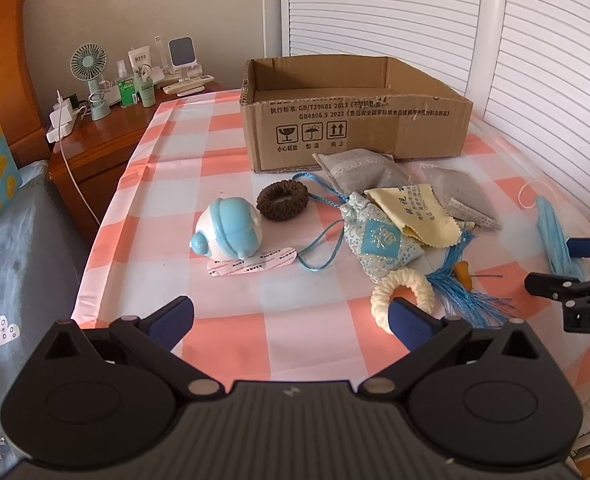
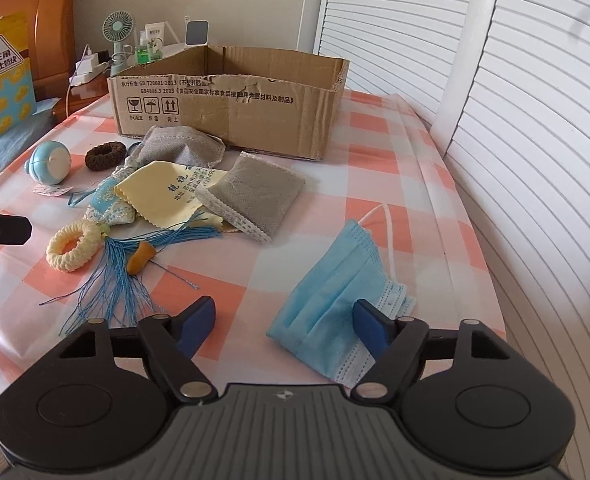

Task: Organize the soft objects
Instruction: 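Move the right gripper to the blue mask while the left gripper approaches the cream knitted ring, then close the right gripper on the blue mask while the left gripper grasps the cream ring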

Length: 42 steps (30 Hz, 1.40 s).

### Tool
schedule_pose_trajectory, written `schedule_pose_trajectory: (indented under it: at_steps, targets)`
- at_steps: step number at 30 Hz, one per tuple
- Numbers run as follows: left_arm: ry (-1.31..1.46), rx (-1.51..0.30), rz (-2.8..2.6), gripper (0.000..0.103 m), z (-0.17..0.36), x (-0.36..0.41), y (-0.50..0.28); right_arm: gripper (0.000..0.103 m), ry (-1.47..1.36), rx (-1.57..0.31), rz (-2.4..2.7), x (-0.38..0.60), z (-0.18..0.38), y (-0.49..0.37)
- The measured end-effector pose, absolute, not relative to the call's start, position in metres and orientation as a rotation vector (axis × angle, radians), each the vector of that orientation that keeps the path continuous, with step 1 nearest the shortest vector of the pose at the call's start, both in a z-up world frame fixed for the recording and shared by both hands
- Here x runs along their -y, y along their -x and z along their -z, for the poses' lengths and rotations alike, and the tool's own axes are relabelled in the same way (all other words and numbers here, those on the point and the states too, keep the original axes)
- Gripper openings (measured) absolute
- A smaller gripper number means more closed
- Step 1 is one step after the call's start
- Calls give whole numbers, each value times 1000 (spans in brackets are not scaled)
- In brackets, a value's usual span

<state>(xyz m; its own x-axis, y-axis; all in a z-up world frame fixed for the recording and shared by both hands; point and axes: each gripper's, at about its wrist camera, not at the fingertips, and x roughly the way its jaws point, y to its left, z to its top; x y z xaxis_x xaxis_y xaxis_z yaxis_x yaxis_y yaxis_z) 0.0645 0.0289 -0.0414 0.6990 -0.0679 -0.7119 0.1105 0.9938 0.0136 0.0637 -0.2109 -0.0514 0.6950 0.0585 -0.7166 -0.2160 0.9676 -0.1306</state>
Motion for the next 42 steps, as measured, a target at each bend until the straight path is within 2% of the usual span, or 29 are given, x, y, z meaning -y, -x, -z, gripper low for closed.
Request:
schedule_pose_trajectory:
  at_steps: [3,5,7,21,28,37,40,42]
  targets:
    - [-61,-782,106,102,45,-31,-67,64,218,-781,-124,211,53,-66]
    - [-56,-790,107,102,48,-32,-70,51,211,-776,-102,214,53,-67]
    - [-49,-792,121,102,50,-33,-71,46,200,-771,-87,217,53,-68]
    - [-82,-742,296,102,51,-12,-66,46,203,-744,-92,221,55,-65]
    - [-131,-784,345,103,71,4,-77,49,211,-709,-104,222,57,-61]
    - [-116,-779,349,102,70,3,-78,60,221,-680,-86,225,58,-58]
    - [-107,-753,375,97,65,2,-77,64,217,-668,-94,227,54,-54]
    - [-108,-735,398,81,62,1,-75,67,213,-662,-91,229,52,-52]
